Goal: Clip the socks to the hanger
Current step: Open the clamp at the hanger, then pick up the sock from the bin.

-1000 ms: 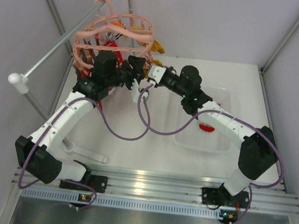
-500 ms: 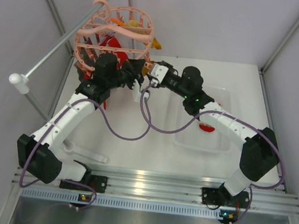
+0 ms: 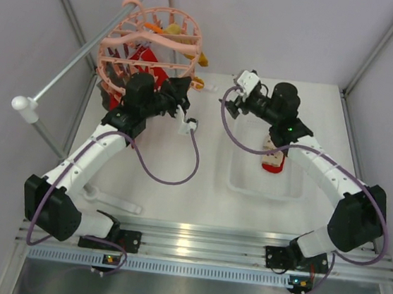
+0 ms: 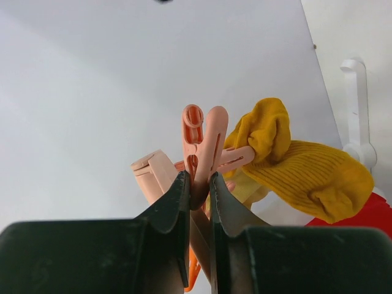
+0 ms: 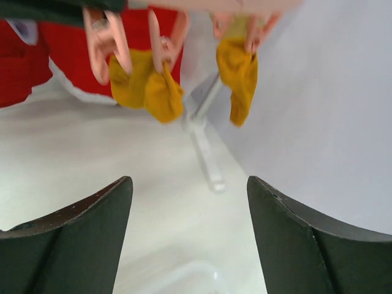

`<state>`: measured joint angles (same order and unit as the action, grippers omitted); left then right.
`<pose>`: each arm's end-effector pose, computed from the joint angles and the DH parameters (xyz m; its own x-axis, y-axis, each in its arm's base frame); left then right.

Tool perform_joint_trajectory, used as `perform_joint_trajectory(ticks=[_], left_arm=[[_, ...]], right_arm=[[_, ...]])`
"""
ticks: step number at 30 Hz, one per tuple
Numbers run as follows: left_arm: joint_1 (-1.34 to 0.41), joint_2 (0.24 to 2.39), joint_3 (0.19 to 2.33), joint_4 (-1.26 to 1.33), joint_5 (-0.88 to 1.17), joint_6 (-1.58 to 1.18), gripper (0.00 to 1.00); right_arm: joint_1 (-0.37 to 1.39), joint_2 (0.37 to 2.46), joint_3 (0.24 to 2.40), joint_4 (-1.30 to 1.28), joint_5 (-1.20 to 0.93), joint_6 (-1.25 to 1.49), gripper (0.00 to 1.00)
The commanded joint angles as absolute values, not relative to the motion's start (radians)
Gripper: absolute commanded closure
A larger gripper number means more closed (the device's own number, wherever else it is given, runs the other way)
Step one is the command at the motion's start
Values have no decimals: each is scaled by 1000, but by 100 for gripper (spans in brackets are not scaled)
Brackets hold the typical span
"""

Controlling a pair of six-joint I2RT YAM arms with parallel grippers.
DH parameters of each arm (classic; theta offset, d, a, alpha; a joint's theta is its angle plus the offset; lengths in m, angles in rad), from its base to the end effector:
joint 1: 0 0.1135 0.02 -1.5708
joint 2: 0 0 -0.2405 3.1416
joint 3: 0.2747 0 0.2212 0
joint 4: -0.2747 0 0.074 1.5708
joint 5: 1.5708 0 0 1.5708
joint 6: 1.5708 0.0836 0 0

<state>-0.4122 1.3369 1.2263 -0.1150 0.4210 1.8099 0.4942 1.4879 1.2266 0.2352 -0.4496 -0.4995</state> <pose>0.2877 -0.1631 0.3500 0.7584 0.6362 0.1420 0.0261 -0.2473 0.9686 0.3089 0.2077 0.3522 0.3676 -0.2919 -0.8830 -0.7217 0.5092 -0.4689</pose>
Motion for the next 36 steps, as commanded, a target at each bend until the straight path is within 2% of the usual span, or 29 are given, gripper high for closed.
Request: perform_joint_trajectory(ticks=[1,5,9,13,18,24,33,34,36], left_arm=[[-414,1312,1210,-94,451,1805,100],[-414,1307,1209,-94,456,1810,100],[-414,1305,1210,-92,459,1810,100],[-414,1307,1213,-97,462,1809,100],[-414,1302,1215,-104,468,1807,100],[-414,1295,1212,-109,466,1801,100],[-414,1292,1207,-113,466,1795,100],[-414,1290,1207,-114,468,1795,100],[-414,1290,1207,-114,466,1796,100]], right_arm=[[411,1425,1215,100,-500,-359,25],[324,1408,1216,-125,-537,-314,27],[232,1402,1201,-372,-484,-319,33],[187,1390,1132,-466,-404,-382,40],[141,1408,1028,-446,-338,-602,46],[64,1517,1035,-414,-368,-863,47],[63,1673,1089,-345,-316,-956,46],[64,1684,1100,-338,-310,-959,48],[63,1716,1114,-328,-296,-957,57]])
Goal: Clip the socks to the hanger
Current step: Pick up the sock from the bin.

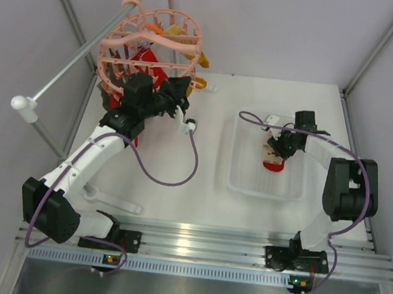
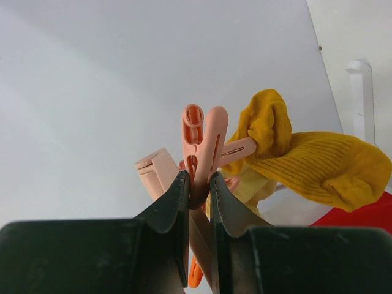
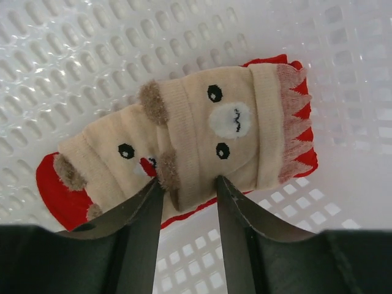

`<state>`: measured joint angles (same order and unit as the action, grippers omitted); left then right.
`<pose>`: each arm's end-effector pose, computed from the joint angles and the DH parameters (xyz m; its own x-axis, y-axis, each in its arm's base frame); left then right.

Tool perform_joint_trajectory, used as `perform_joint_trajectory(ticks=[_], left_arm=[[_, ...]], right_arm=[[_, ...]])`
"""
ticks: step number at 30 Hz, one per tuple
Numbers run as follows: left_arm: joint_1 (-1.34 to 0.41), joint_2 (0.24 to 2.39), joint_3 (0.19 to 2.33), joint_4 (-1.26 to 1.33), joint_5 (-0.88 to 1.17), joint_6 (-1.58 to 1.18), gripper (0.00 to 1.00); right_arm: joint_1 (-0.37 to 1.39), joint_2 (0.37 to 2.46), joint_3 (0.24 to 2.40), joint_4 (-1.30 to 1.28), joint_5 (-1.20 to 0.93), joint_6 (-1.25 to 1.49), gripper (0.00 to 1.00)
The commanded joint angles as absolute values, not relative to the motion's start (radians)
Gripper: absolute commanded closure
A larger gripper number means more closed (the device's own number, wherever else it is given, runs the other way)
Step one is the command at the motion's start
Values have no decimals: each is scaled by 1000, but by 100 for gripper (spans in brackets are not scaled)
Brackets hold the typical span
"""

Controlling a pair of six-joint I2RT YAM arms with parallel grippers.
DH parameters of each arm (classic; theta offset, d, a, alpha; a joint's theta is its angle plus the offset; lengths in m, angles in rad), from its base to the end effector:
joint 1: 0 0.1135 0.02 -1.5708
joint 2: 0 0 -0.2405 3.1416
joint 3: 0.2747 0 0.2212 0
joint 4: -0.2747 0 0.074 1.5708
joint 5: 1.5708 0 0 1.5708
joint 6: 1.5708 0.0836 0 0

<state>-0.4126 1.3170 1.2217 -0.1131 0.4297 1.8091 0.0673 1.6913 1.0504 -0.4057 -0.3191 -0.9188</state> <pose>0.2829 -0.1618 0.3547 0.7618 0.6309 0.1472 0.0100 -0.2386 0.9711 0.3297 0.0485 0.1403 -0.3488 -0.7800 -0.5196 -0.8204 0.5222 -0.2331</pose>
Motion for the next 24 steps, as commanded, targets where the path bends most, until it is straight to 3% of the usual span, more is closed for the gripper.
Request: perform_joint_trajectory(ticks=[1,5,10,11,24], left_arm=[[-414,1290,1207,-114,465,1796,100],[-413,1292,1206,-115,465,1796,100],[-413,1289,1204,-117,468,1796,100],[-413,1289,1206,-117,466,1798,100],[-411,1285,1210,-118,465,1795,100]], right_arm=[[63,1726,1126,-328,-293,-956,61],[63,1720,1140,-345,-298,-945,84],[61,1681,1160,-414,-324,-954,86],[55,1671,1163,-426,-334,-962,100],[41,1553,1397,-658,-610,-698,100]])
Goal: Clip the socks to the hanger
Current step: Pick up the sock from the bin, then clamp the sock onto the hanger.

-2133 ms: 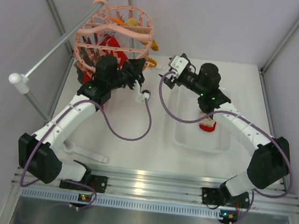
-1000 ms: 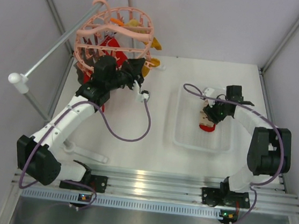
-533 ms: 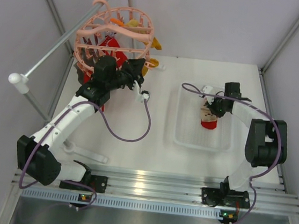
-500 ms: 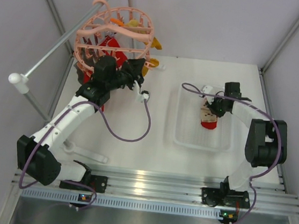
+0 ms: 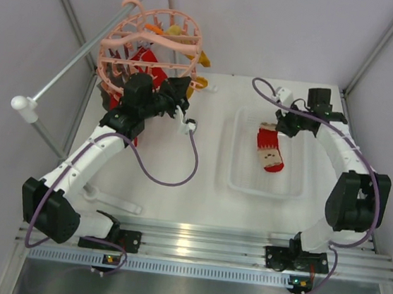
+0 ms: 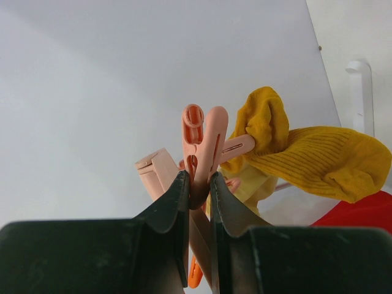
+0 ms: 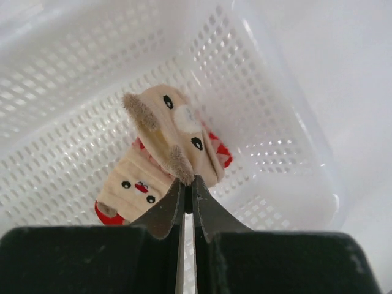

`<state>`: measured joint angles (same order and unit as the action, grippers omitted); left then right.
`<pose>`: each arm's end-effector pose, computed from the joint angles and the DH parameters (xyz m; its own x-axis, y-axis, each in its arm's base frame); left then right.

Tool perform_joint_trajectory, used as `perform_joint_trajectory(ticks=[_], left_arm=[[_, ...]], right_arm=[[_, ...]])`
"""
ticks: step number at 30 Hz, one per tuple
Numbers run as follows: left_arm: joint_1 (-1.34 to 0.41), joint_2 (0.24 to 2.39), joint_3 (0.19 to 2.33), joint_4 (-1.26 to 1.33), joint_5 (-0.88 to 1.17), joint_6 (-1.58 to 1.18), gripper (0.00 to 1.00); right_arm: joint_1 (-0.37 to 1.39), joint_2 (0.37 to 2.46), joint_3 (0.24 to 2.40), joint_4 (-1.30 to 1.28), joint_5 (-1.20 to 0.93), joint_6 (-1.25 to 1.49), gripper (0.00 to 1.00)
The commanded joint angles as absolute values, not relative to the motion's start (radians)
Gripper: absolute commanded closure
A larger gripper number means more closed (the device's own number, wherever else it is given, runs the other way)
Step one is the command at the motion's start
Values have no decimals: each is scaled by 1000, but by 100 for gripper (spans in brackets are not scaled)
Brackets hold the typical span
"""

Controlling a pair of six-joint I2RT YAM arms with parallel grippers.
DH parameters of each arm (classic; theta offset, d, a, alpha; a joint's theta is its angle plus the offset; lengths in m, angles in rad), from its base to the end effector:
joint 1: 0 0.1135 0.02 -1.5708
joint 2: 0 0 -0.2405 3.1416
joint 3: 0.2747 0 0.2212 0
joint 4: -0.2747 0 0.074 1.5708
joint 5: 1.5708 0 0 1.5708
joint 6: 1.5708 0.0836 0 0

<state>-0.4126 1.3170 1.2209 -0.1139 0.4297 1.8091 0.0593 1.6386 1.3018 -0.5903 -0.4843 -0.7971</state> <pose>0.2828 -0.1618 0.3543 0.7620 0.6308 0.1465 0.0114 -0.2392 0.9709 0.3430 0.0594 0.2213 -0.3209 -0.6532 -0.6858 -0.8027 0.5719 -0.1691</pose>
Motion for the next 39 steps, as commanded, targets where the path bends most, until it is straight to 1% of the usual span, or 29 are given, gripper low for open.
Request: perform_joint_trajectory(ticks=[1,4,7,13,17,27,30,34,37,39], left_arm=[[-411,1289,1210,-118,466,1795,100],[-411,1292,1212,-120,468,1801,100],[-411,1296,1216,-118,472,1805,100],[-411,1301,1215,-118,477,1816,100],[-411,1307,1216,-118,477,1828,100],[-411,1313,1218,-123,488,1842,100],[-411,1318,1218,-123,488,1848,100],[-411,1319,1218,-123,488,1852,100],[-411,1322,1220,-121,486,1852,100],[-411,1324,1221,-121,486,1847,100]], right_arm=[[44,1527,1410,-655,-620,-678,100],[63,1490,1469,-646,-629,-617,100],[103,1470,1523,-652,-560,-603,100],[195,1413,1499,-559,-522,-609,100],[244,1424,1494,-522,-460,-609,100],[402,1483,1555,-454,-417,-522,100],[445,1519,1580,-405,-371,-463,100],[508,1537,1585,-293,-211,-367,100],[531,1555,1621,-265,-116,-307,100],[549,1560,1638,-256,-89,-285,100]])
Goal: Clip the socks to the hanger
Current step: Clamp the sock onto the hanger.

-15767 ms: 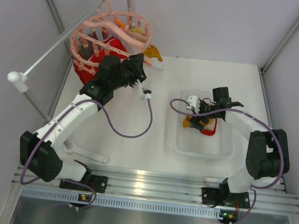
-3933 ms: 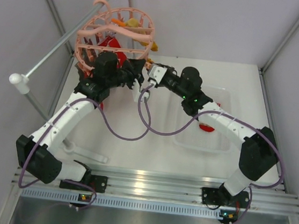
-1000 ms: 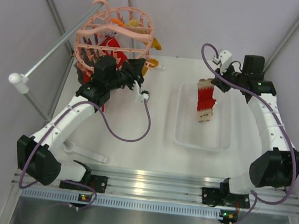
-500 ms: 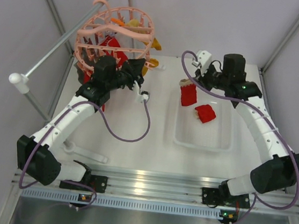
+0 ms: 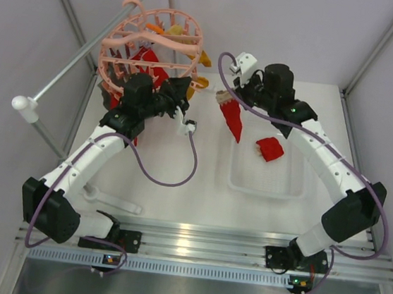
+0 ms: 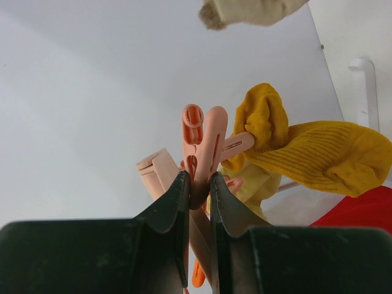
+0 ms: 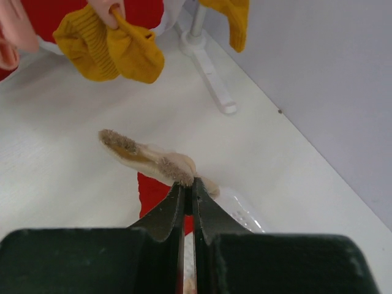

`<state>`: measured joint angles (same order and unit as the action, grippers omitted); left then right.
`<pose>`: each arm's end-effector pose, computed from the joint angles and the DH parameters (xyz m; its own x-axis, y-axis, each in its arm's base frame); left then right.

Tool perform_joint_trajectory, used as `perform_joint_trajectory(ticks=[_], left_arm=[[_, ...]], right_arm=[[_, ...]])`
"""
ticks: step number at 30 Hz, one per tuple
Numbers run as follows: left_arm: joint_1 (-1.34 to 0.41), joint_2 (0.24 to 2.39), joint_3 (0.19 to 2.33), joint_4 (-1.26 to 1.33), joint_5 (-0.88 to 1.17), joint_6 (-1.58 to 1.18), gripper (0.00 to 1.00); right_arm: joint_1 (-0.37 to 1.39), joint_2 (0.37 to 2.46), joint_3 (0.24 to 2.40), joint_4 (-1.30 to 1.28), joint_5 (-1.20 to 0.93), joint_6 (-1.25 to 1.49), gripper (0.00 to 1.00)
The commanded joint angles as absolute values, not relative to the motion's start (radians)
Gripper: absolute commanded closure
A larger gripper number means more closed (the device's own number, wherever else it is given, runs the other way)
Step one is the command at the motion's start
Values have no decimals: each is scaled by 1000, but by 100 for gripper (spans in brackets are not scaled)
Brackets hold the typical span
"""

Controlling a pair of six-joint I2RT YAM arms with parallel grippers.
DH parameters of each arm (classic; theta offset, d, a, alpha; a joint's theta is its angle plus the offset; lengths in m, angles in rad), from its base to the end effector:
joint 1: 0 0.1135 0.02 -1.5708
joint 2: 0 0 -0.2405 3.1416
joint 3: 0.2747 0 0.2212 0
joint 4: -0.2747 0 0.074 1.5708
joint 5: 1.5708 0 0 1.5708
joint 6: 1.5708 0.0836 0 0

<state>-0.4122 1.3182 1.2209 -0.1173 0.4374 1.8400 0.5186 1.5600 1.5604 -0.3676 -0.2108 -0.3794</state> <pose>0.2826 -0.1622 0.3535 0.7673 0.6176 0.1729 -0.0093 -0.2589 0.9659 0.3176 0.2014 0.3582 -0.0473 -0.4440 -0.8948 -0.7232 0.6331 -0.2759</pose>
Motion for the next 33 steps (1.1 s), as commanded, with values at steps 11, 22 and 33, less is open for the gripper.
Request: perform_joint_trajectory(ticks=[11,22,33], left_arm=[[-411,1335,1246,-127,486,1816,100],[-411,1333,1246,-127,480,1798,100],[-411,1332,1244,-127,474,1796,100]], right_arm=[[632,1517,1582,-167,-40,-264,100],[681,1503,1566,-155,-52,-268,100],[696,1493,1542,-182,-5,-253,100]])
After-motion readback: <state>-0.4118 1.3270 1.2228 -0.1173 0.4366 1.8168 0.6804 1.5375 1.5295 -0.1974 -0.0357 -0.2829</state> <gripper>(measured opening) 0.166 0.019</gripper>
